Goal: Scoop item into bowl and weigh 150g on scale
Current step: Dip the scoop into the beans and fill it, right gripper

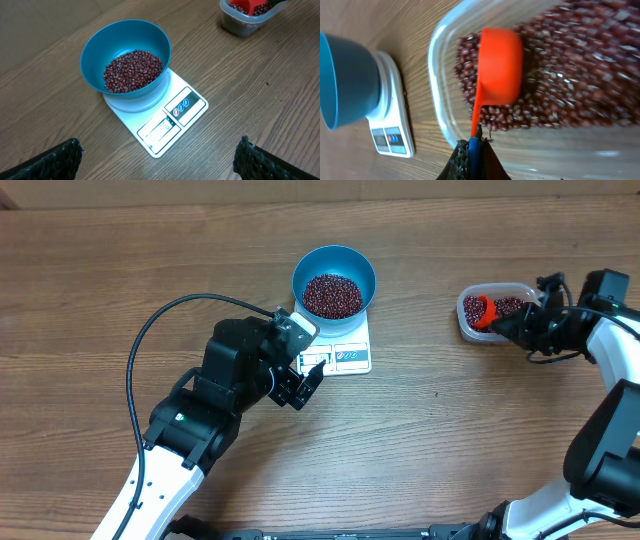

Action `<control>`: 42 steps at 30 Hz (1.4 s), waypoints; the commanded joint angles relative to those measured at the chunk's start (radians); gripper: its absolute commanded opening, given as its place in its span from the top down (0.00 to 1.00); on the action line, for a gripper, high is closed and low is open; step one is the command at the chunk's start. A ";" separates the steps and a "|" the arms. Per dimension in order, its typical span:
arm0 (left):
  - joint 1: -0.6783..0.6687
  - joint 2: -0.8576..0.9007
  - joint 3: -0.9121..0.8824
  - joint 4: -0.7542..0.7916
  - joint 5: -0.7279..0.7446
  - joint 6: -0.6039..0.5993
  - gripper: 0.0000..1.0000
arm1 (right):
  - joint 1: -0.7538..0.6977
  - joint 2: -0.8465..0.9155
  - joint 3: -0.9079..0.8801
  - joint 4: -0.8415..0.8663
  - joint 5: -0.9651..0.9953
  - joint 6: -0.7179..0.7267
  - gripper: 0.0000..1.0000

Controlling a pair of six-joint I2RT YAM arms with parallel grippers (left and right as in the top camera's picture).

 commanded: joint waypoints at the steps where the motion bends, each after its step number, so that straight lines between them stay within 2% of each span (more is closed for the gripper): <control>1: 0.005 -0.010 -0.002 0.000 -0.007 -0.015 0.00 | -0.032 0.020 0.011 0.005 -0.032 0.077 0.96; 17: 0.005 -0.010 -0.002 0.000 -0.007 -0.015 0.00 | -0.148 0.031 0.011 0.005 -0.331 0.076 0.96; 42: 0.005 -0.010 -0.002 0.000 -0.007 -0.015 0.00 | -0.194 0.031 0.011 -0.048 -0.473 0.034 0.96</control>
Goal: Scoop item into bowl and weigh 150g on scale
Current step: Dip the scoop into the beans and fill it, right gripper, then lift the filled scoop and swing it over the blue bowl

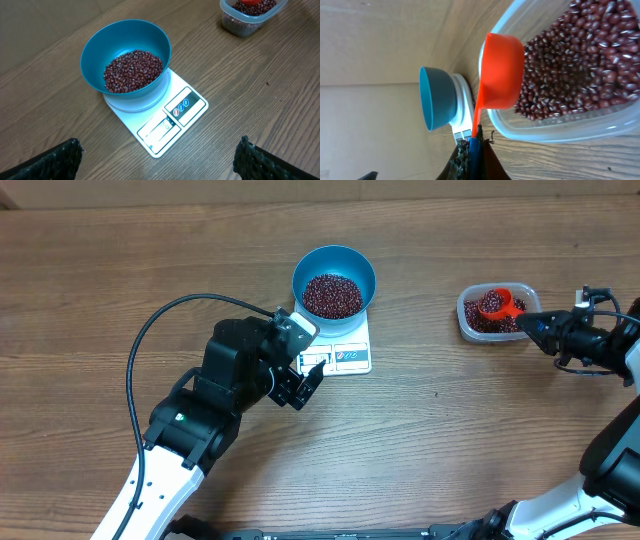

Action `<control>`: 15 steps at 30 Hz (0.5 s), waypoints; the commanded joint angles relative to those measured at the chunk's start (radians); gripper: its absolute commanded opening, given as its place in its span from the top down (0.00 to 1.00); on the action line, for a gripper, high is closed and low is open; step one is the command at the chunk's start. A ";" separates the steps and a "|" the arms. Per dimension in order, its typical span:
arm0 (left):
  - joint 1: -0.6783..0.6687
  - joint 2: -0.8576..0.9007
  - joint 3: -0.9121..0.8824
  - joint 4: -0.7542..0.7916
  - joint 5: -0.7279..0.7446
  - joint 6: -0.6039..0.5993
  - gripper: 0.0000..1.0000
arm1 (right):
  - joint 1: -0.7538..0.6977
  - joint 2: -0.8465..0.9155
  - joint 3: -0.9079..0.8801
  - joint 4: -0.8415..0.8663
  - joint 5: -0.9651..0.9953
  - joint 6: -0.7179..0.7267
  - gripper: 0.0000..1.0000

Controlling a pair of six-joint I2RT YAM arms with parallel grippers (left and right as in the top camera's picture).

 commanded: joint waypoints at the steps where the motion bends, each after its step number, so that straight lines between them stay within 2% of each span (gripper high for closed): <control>1: 0.005 -0.010 -0.002 0.001 -0.008 -0.015 0.00 | -0.004 0.004 0.011 0.004 -0.059 -0.014 0.96; 15: 0.005 -0.010 -0.002 0.000 -0.008 -0.015 0.00 | -0.003 0.004 0.011 -0.004 -0.161 -0.046 0.96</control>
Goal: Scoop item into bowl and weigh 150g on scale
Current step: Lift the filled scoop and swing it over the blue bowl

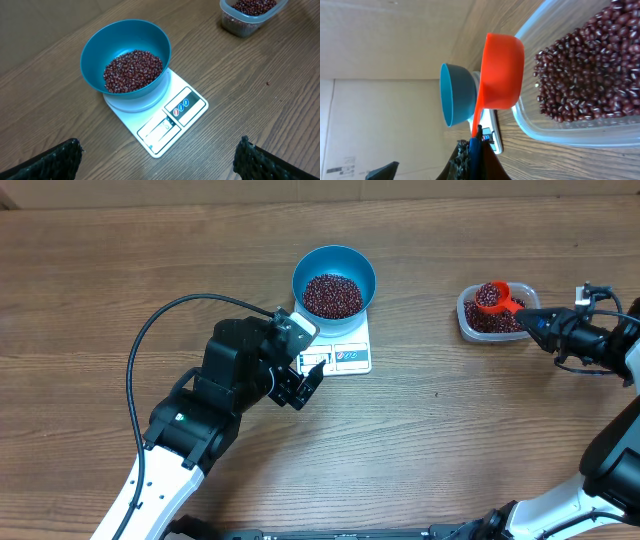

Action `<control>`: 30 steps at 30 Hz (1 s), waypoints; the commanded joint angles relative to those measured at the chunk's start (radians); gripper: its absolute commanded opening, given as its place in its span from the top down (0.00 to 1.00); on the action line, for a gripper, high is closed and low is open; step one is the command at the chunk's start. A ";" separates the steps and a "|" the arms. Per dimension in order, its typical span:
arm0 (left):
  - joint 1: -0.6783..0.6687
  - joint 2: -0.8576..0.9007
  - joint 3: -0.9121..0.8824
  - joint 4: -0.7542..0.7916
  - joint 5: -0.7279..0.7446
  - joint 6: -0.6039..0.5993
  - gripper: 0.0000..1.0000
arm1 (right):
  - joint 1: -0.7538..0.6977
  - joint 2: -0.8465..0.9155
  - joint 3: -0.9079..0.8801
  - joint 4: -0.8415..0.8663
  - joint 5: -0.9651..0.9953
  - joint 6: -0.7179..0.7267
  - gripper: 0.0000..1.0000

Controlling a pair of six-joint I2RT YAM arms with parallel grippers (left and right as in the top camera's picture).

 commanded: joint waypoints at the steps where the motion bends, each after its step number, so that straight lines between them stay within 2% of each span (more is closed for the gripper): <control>1: 0.005 -0.010 -0.002 0.000 -0.007 -0.015 0.00 | -0.002 0.004 0.011 -0.002 -0.074 -0.053 0.96; 10: 0.005 -0.010 -0.002 0.000 -0.007 -0.015 0.00 | 0.048 0.004 0.012 -0.001 -0.117 -0.052 0.96; 21: 0.005 -0.010 -0.002 0.000 -0.007 -0.015 0.00 | 0.245 0.004 0.012 0.068 -0.117 -0.046 0.97; 30: 0.005 -0.010 -0.002 0.000 -0.007 -0.015 0.00 | 0.416 0.004 0.012 0.295 -0.116 0.137 0.96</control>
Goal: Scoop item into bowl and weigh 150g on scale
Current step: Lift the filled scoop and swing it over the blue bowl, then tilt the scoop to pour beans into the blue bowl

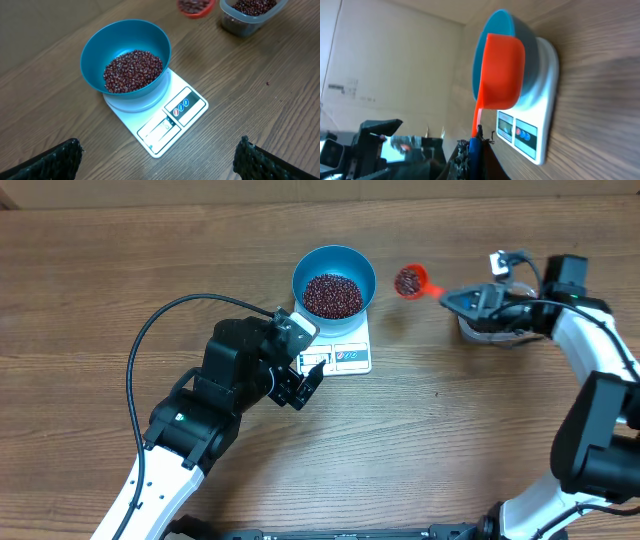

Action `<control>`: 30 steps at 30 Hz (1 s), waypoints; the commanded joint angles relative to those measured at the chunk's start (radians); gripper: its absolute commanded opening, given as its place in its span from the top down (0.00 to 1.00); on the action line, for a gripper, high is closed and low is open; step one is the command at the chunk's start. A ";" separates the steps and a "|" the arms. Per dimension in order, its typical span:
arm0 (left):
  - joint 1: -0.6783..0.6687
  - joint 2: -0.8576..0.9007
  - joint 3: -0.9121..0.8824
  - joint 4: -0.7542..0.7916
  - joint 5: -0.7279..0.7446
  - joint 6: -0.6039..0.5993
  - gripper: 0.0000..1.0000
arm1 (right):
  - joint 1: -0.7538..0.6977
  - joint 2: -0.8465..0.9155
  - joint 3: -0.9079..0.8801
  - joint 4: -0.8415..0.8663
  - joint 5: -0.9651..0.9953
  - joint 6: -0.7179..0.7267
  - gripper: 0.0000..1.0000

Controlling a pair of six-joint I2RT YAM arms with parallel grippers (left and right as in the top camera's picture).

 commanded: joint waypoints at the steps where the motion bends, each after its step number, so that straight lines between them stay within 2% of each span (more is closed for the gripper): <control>1: 0.005 -0.010 -0.002 0.001 -0.007 -0.015 0.00 | 0.062 0.004 0.012 0.085 -0.026 0.108 0.96; 9: 0.005 -0.010 -0.002 0.001 -0.007 -0.015 0.00 | 0.173 0.004 0.012 0.327 -0.005 0.215 0.96; 19: 0.005 -0.010 -0.002 0.001 -0.007 -0.015 0.00 | 0.261 0.004 0.012 0.360 0.217 0.204 0.96; 30: 0.005 -0.010 -0.002 0.001 -0.007 -0.015 0.00 | 0.317 0.004 0.012 0.389 0.277 -0.198 0.96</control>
